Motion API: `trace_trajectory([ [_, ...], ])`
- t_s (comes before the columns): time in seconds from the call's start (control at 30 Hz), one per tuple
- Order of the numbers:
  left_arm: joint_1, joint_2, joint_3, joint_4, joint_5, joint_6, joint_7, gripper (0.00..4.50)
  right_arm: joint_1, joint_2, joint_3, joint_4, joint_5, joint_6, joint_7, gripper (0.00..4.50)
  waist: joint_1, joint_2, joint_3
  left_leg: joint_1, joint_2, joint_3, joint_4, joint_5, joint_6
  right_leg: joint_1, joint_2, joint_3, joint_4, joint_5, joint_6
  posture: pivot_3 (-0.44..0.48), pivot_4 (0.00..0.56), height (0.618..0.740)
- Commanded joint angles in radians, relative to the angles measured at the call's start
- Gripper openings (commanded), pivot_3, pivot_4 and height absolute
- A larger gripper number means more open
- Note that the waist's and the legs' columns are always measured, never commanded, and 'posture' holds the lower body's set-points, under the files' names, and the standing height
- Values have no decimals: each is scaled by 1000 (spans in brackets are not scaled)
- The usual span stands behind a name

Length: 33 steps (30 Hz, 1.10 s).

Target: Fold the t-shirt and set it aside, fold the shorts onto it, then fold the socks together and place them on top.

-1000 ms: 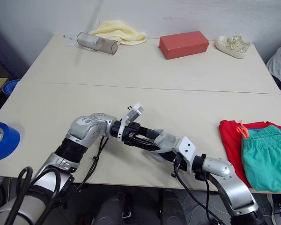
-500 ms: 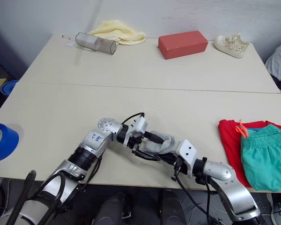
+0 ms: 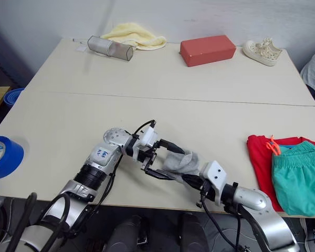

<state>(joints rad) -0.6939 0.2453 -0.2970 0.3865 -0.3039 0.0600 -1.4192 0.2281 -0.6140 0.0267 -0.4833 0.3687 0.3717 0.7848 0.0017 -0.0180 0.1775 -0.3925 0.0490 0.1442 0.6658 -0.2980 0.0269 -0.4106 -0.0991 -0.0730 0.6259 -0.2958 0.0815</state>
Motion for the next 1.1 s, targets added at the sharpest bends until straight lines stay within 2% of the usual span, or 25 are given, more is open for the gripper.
trace_trajectory([
  [0.03,-32,30,75,-58,-49,10,6,4478,97,-39,-107,-92,67,-6,34,0,0,0,0,0,0,0,0,0,0,0,0,0,0,0,0,0,150,740],
  [0.13,-53,55,119,-77,-88,69,-2,4478,195,-29,-207,-161,170,-8,51,0,0,0,0,0,1,-1,0,0,0,0,0,-1,0,0,0,0,150,740],
  [0.23,-83,73,150,-54,-104,95,-15,3850,306,-11,-341,-230,391,78,41,0,0,0,0,0,1,-1,0,0,0,1,1,-1,1,0,0,0,150,740],
  [0.27,-90,74,148,-36,-87,68,-12,3561,334,-14,-369,-241,442,113,26,179,0,0,0,1,1,-1,0,0,0,2,1,-1,0,0,0,0,150,740],
  [0.33,-101,65,132,23,-36,-15,3,2898,386,-15,-418,-253,561,186,-16,624,1,0,0,1,0,-1,0,0,0,2,0,-1,0,0,0,0,150,740],
  [0.47,-104,16,91,96,32,-122,28,1636,460,-30,-482,-236,813,328,-135,1919,5,0,0,1,0,-1,0,0,1,2,-2,-1,-1,0,0,0,150,740],
  [0.5,-97,-1,74,107,47,-129,30,1259,453,-24,-475,-205,938,360,-220,2317,6,0,0,1,0,-1,-1,0,1,2,-3,-1,-1,0,0,0,150,740],
  [0.57,-90,-23,55,128,72,-150,43,778,431,-28,-459,-157,1119,395,-328,2835,7,0,0,0,0,-1,-1,0,1,2,-3,0,-1,0,0,0,150,740],
  [0.67,-94,-41,37,178,119,-212,67,1,371,-55,-435,-113,1271,427,-450,3722,3,0,0,1,1,-1,-1,-1,1,2,-3,4,-2,0,0,0,150,740],
  [0.73,-101,-48,29,208,146,-256,84,0,322,-81,-392,-78,1378,438,-578,4455,0,0,0,0,1,-1,-1,-1,2,1,-2,8,-2,0,0,0,150,740],
  [0.87,-101,-52,23,228,180,-280,112,0,233,-86,-320,-37,1531,415,-758,4486,-1,0,0,-1,1,-1,-1,0,1,0,-1,8,-2,0,0,0,150,740],
  [0.97,-88,-46,20,223,197,-283,133,0,196,-106,-272,-15,1584,416,-870,4486,2,0,0,-2,1,-2,-1,0,2,0,0,8,-4,1,1,0,150,740],
  [1.1,-59,-43,11,203,217,-286,159,0,136,-24,-215,-7,1602,379,-969,4486,1,0,0,-4,0,-2,0,-1,3,0,0,8,-5,2,3,0,150,740],
])
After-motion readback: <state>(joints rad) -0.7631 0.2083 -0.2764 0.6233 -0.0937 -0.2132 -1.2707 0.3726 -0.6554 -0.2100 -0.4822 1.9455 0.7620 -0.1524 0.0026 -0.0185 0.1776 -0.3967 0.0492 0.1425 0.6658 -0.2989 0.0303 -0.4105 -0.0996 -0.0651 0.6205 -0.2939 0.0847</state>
